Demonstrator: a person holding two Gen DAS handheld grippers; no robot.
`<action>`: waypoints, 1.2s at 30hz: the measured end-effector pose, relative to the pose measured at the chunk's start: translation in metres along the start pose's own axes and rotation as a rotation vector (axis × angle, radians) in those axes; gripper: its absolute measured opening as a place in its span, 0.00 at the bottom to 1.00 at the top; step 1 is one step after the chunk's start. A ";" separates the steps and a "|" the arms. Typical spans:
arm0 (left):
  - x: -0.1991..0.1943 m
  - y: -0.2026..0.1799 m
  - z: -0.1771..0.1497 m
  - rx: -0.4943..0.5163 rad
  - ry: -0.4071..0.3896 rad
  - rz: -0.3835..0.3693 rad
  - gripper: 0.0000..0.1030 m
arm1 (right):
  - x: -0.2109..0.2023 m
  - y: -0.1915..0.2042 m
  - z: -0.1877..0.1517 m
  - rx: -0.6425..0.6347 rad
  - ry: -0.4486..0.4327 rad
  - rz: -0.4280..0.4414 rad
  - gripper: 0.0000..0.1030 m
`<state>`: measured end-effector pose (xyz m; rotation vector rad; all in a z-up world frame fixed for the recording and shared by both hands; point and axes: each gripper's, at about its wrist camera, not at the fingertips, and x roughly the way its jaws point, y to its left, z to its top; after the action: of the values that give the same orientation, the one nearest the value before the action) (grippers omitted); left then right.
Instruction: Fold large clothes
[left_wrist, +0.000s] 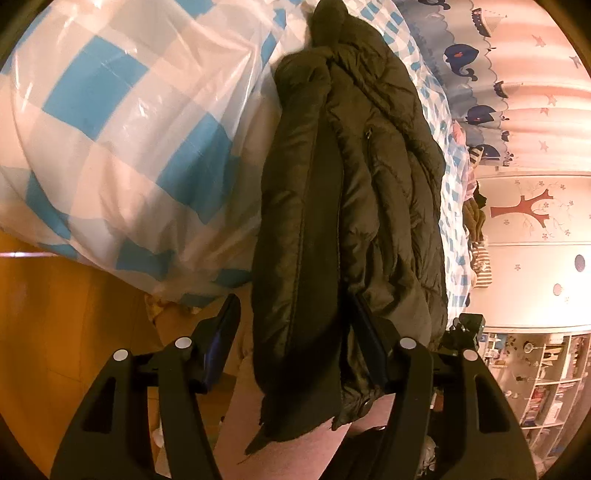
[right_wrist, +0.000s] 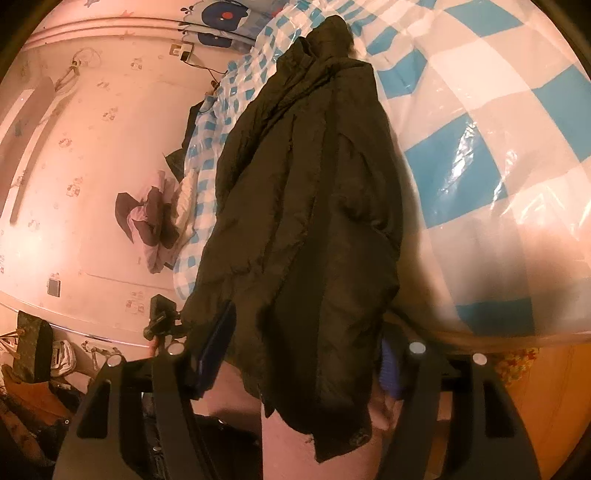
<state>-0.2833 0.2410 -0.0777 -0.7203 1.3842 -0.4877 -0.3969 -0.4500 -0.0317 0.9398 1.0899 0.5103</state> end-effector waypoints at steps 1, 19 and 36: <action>0.004 0.000 0.000 -0.001 0.006 -0.008 0.59 | -0.001 -0.001 0.000 0.000 -0.001 0.005 0.64; 0.011 -0.034 -0.001 0.084 -0.011 -0.052 0.12 | -0.004 0.019 -0.009 -0.077 -0.106 -0.001 0.11; -0.006 -0.009 -0.011 0.065 0.065 -0.046 0.53 | -0.025 -0.012 -0.034 0.009 -0.053 0.077 0.51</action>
<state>-0.2941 0.2371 -0.0675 -0.6897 1.4076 -0.5948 -0.4389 -0.4618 -0.0338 1.0006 1.0120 0.5407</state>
